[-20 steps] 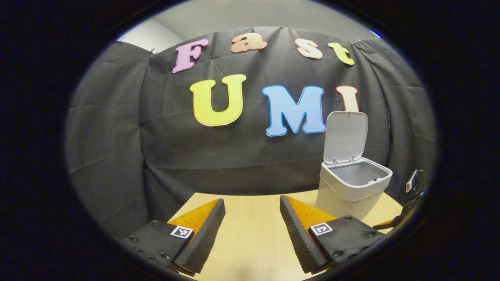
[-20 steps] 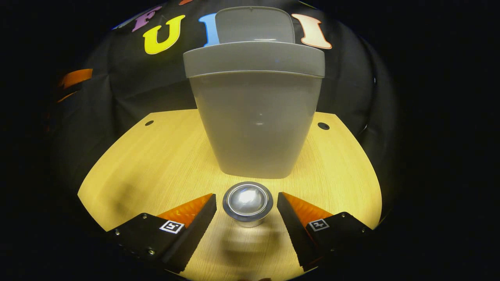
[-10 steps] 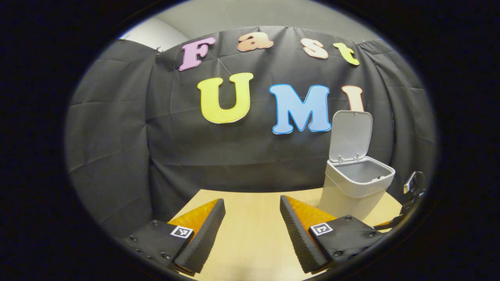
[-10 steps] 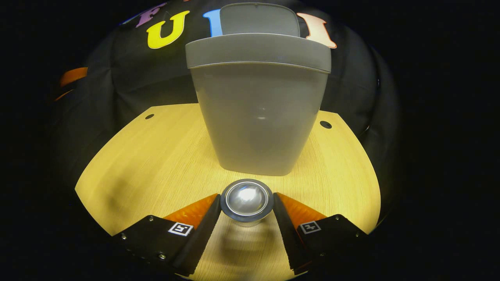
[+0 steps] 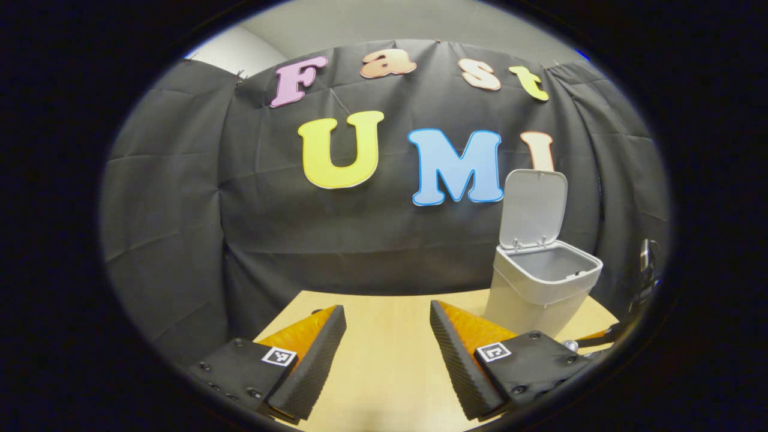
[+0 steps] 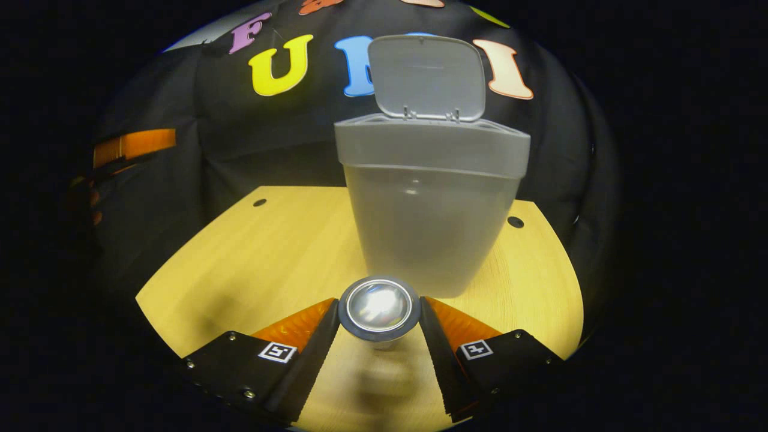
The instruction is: Press the lid of the desktop garbage bin to open it, pick up the crumpled paper on the desktop and throw it into the bin, then pick up the pop can on the desktop and drop it into the bin, and finally close the garbage bin lid.
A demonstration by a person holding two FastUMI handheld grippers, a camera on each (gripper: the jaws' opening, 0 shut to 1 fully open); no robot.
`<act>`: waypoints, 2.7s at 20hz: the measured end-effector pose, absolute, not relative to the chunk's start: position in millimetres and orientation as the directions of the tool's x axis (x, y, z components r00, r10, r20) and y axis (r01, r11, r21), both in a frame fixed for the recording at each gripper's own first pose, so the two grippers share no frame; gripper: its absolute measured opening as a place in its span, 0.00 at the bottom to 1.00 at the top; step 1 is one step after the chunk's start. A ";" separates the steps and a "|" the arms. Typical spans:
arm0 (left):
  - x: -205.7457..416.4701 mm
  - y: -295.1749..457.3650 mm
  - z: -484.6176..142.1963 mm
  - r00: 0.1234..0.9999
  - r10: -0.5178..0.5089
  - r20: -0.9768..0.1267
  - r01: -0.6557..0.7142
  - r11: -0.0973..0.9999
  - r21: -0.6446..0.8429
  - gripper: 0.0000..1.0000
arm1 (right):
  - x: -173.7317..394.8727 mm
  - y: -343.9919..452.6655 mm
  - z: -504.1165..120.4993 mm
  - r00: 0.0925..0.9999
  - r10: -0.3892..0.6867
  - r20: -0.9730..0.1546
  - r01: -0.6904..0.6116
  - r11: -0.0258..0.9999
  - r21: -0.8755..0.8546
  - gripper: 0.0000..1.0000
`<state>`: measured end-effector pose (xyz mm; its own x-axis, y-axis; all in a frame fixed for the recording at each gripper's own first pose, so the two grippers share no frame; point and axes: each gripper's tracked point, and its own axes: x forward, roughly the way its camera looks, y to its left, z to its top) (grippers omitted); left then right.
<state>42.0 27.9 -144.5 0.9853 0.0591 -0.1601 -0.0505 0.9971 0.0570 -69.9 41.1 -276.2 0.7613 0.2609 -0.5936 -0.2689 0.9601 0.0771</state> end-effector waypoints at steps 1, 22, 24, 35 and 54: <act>41.8 27.3 -145.1 0.985 0.057 -0.161 -0.049 0.997 0.055 0.96 | -67.9 48.1 -266.4 0.769 0.278 -0.576 -0.286 0.955 0.080 0.84; 48.5 39.5 -145.8 0.984 0.080 -0.160 -0.073 0.996 0.049 0.96 | 5.5 102.2 -66.7 0.895 0.415 -0.163 -0.403 0.910 0.100 0.83; 49.3 39.5 -146.1 0.984 0.081 -0.161 -0.074 0.996 0.049 0.96 | 18.0 91.8 -59.1 0.910 0.389 -0.142 -0.379 0.921 0.093 0.83; 51.5 40.5 -149.7 0.982 0.089 -0.168 -0.082 0.996 0.047 0.96 | 55.0 12.5 -75.4 0.965 0.186 -0.185 -0.183 0.982 0.033 0.83; 48.3 45.8 -155.4 0.978 0.100 -0.182 -0.093 0.995 0.044 0.96 | 63.5 -37.9 -134.3 0.944 0.058 -0.323 -0.042 0.998 0.056 0.85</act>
